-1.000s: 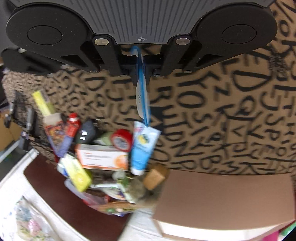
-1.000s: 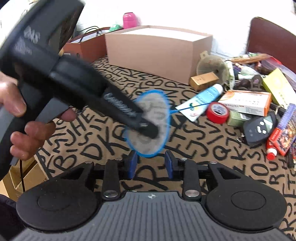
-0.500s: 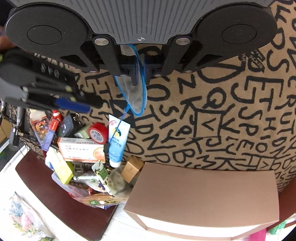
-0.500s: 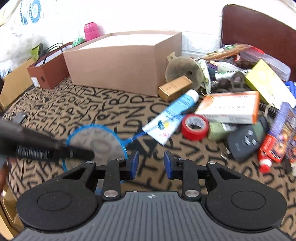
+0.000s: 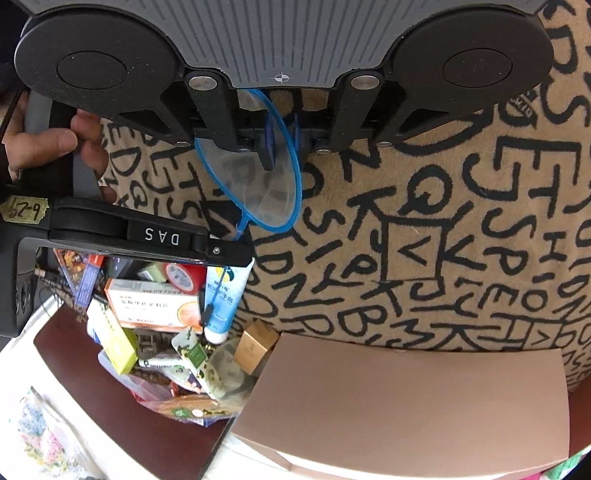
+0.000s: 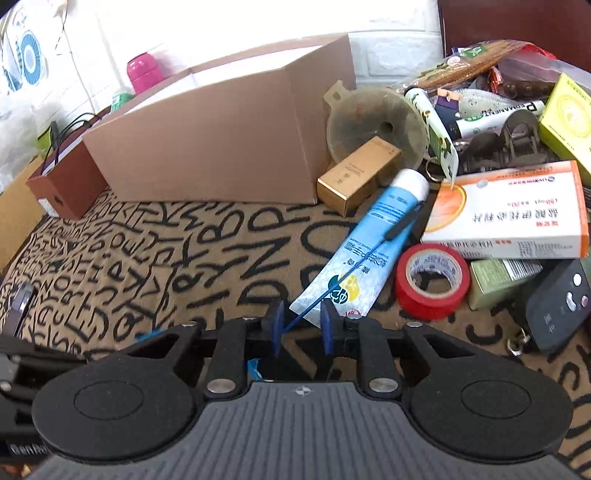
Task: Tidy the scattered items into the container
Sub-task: 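Pass the fly swatter from the right gripper into the left gripper, then carry the fly swatter with the left gripper into the cardboard box and release, then withdraw both tools from the box back toward the pile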
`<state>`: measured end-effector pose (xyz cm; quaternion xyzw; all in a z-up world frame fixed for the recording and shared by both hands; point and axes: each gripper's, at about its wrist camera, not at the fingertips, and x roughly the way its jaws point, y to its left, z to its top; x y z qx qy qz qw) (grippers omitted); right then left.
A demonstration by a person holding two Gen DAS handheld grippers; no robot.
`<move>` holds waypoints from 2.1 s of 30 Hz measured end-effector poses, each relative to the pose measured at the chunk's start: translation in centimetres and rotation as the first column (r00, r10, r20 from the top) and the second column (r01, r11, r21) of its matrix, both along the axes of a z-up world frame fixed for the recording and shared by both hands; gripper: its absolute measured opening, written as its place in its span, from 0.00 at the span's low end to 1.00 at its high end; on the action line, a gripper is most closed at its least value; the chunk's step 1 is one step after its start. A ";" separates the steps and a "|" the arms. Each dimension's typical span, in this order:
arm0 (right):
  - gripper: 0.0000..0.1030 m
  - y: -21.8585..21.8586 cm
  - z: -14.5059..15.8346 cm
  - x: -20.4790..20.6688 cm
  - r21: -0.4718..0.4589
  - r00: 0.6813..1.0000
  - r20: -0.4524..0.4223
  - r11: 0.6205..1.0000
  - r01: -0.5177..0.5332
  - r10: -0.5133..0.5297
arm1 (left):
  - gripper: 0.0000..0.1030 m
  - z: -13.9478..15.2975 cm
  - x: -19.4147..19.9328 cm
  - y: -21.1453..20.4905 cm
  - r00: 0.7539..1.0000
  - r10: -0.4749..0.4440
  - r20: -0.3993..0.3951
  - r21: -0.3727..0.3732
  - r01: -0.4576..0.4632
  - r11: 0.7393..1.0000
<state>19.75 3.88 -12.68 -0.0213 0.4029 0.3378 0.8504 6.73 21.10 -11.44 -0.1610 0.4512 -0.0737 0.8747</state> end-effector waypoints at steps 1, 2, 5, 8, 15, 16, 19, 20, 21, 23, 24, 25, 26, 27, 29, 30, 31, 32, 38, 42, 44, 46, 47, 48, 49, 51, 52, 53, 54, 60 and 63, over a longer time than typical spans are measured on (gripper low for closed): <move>0.18 0.2 0.0 0.0 0.001 1.000 0.002 1.000 -0.004 0.004 | 0.18 -0.1 0.1 0.0 1.000 -0.001 0.009 0.004 0.001 1.000; 0.16 0.2 0.0 0.0 0.007 1.000 -0.002 1.000 -0.006 0.006 | 0.07 -0.1 0.1 -0.1 1.000 0.002 0.012 0.011 -0.002 1.000; 0.15 0.2 0.6 -0.6 0.001 1.000 0.022 1.000 0.013 -0.013 | 0.00 0.1 -0.3 0.1 0.999 0.026 0.019 0.004 -0.026 1.000; 0.14 -0.6 2.0 -1.5 0.037 0.999 0.043 0.999 0.021 -0.023 | 0.00 0.9 -1.0 0.3 0.998 0.045 0.042 -0.007 -0.045 0.999; 0.13 -1.2 6.3 -2.5 0.104 0.992 0.124 0.995 0.007 -0.020 | 0.00 4.8 -2.1 0.6 0.986 0.075 0.151 0.005 -0.077 0.997; 0.13 -1.1 7.0 -2.4 0.113 0.991 0.134 0.994 0.002 -0.017 | 0.00 5.4 -2.0 0.8 0.982 0.081 0.168 0.008 -0.084 0.996; 0.13 -0.3 9.5 -1.6 0.149 0.986 0.168 0.989 -0.016 -0.009 | 0.00 7.8 -1.5 1.6 0.967 0.102 0.234 0.033 -0.113 0.993; 0.13 0.1 10.4 -1.4 0.159 0.982 0.187 0.987 -0.024 -0.006 | 0.00 8.7 -1.2 1.9 0.960 0.107 0.258 0.044 -0.122 0.992; 0.13 0.6 11.3 -1.1 0.170 0.978 0.206 0.985 -0.031 -0.005 | 0.00 9.5 -0.9 2.2 0.954 0.109 0.280 0.052 -0.129 0.990; 0.13 1.6 13.1 -0.5 0.193 0.971 0.241 0.980 -0.039 -0.009 | 0.00 11.1 -0.2 2.9 0.940 0.117 0.321 0.071 -0.147 0.987; 0.13 2.2 14.0 -0.1 0.206 0.967 0.256 0.978 -0.043 -0.011 | 0.00 11.9 0.2 3.3 0.932 0.120 0.341 0.083 -0.157 0.984; 0.13 2.9 14.8 0.4 0.218 0.963 0.269 0.975 -0.047 -0.013 | 0.00 12.6 0.7 3.7 0.925 0.123 0.360 0.093 -0.167 0.981; 0.13 3.5 15.4 1.0 0.228 0.960 0.279 0.972 -0.051 -0.015 | 0.00 13.3 1.4 4.1 0.918 0.125 0.376 0.103 -0.175 0.979; 0.13 4.2 16.2 1.6 0.237 0.957 0.289 0.970 -0.054 -0.018 | 0.00 14.0 2.1 4.6 0.913 0.127 0.388 0.110 -0.183 0.977; 0.13 5.6 17.4 3.0 0.252 0.954 0.299 0.966 -0.054 -0.024 | 0.00 15.3 3.8 5.7 0.903 0.130 0.409 0.120 -0.195 0.974; 0.13 6.4 18.1 3.8 0.256 0.951 0.309 0.965 -0.055 -0.028 | 0.00 15.9 4.7 6.3 0.898 0.129 0.420 0.125 -0.198 0.972; 0.13 7.2 18.6 4.4 0.255 0.945 0.325 0.965 -0.057 -0.030 | 0.00 16.4 5.5 6.8 0.894 0.127 0.430 0.135 -0.203 0.970; 0.13 7.9 18.8 5.1 0.254 0.940 0.339 0.966 -0.058 -0.033 | 0.00 16.8 6.5 7.3 0.890 0.123 0.439 0.145 -0.206 0.968; 0.14 12.0 18.7 8.3 0.238 0.922 0.384 0.970 -0.048 -0.049 | 0.00 16.8 11.1 11.0 0.888 0.135 0.439 0.158 -0.224 0.962; 0.14 14.4 16.4 10.6 0.224 0.939 0.340 0.974 -0.034 -0.045 | 0.00 14.2 13.7 13.3 0.906 0.163 0.391 0.145 -0.236 0.961; 0.14 15.3 14.8 11.7 0.221 0.955 0.292 0.975 -0.021 -0.046 | 0.00 12.6 14.5 14.1 0.917 0.177 0.358 0.136 -0.239 0.961; 0.15 16.1 13.1 12.6 0.207 0.968 0.246 0.978 -0.009 -0.043 | 0.02 11.1 15.2 14.6 0.926 0.188 0.327 0.146 -0.246 0.958; 0.17 16.4 12.2 13.0 0.199 0.975 0.220 0.980 -0.005 -0.040 | 0.26 10.4 15.6 14.8 0.930 0.188 0.315 0.153 -0.245 0.957; 0.18 16.7 11.4 13.4 0.191 0.981 0.191 0.981 -0.004 -0.033 | 0.43 9.8 15.8 15.0 0.933 0.197 0.302 0.160 -0.253 0.954; 0.28 17.0 10.7 13.8 0.177 0.986 0.162 0.984 -0.007 -0.022 | 0.59 9.5 15.9 15.1 0.932 0.216 0.292 0.167 -0.272 0.948; 0.64 17.1 9.6 14.1 0.151 0.990 0.140 0.988 0.007 -0.028 | 1.00 9.1 15.5 15.5 0.908 0.289 0.304 0.154 -0.346 0.925; 0.73 16.9 9.5 14.0 0.148 0.986 0.157 0.989 0.029 -0.052 | 1.00 9.0 14.9 15.7 0.885 0.328 0.332 0.141 -0.390 0.910; 0.74 16.6 9.5 14.0 0.143 0.981 0.180 0.989 0.048 -0.074 | 1.00 9.0 14.5 15.8 0.871 0.344 0.351 0.132 -0.410 0.903; 0.74 16.3 9.6 13.9 0.138 0.977 0.195 0.989 0.058 -0.084 | 1.00 9.2 14.3 15.9 0.870 0.343 0.354 0.129 -0.409 0.904; 0.86 14.0 10.3 12.8 0.179 0.978 0.178 0.981 0.079 -0.111 | 1.00 9.6 12.5 15.1 0.874 0.355 0.332 0.101 -0.407 0.908; 0.93 12.4 10.7 11.1 0.213 0.975 0.192 0.974 0.074 -0.116 | 1.00 10.5 10.2 13.1 0.866 0.337 0.369 0.109 -0.400 0.910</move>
